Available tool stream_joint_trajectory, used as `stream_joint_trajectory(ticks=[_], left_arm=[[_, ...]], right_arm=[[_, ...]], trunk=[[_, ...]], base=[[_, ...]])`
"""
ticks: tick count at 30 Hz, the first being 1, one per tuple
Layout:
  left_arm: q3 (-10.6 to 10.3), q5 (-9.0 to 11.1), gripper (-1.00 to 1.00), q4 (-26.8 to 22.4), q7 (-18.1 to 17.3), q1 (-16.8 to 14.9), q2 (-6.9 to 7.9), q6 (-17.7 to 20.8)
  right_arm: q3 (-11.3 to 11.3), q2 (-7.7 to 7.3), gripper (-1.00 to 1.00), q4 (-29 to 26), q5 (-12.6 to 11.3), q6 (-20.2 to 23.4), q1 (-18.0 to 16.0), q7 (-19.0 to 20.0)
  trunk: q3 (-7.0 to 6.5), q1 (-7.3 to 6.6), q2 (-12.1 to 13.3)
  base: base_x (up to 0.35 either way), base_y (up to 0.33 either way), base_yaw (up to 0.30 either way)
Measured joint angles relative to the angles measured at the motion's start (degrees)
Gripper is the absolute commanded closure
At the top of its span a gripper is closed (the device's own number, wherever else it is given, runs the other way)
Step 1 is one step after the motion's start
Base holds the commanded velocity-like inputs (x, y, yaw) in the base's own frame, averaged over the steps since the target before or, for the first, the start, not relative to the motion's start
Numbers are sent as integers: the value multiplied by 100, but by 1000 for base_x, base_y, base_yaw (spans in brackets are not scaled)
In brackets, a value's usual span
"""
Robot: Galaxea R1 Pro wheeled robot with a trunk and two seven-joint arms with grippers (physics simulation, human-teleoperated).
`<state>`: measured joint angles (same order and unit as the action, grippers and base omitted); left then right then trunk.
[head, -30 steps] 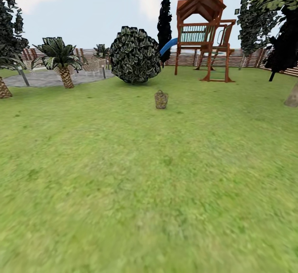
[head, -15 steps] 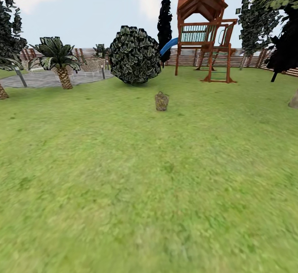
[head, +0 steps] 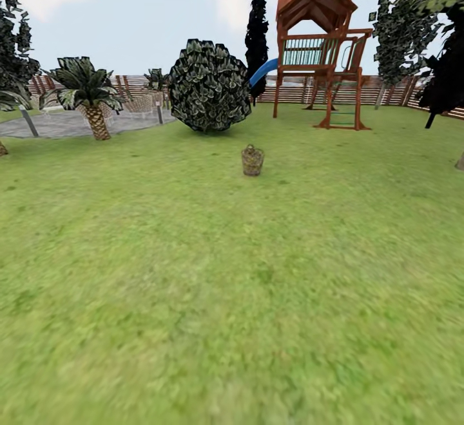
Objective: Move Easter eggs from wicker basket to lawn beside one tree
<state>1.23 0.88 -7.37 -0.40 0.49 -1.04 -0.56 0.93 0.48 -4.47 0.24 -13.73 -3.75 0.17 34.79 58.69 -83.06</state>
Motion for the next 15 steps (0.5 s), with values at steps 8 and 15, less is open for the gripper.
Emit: stream_joint_trajectory(ticks=[8,15], left_arm=[[0,0,-100,0,0,0,0,0],[5,0,-100,0,0,0,3,0]], right_arm=[[10,36,-100,-35,18,-16,0,14],[42,11,-100,7,58,16,0,15]], trunk=[[0,0,0],[0,0,0]], base=[[342,0,0],[342,0,0]])
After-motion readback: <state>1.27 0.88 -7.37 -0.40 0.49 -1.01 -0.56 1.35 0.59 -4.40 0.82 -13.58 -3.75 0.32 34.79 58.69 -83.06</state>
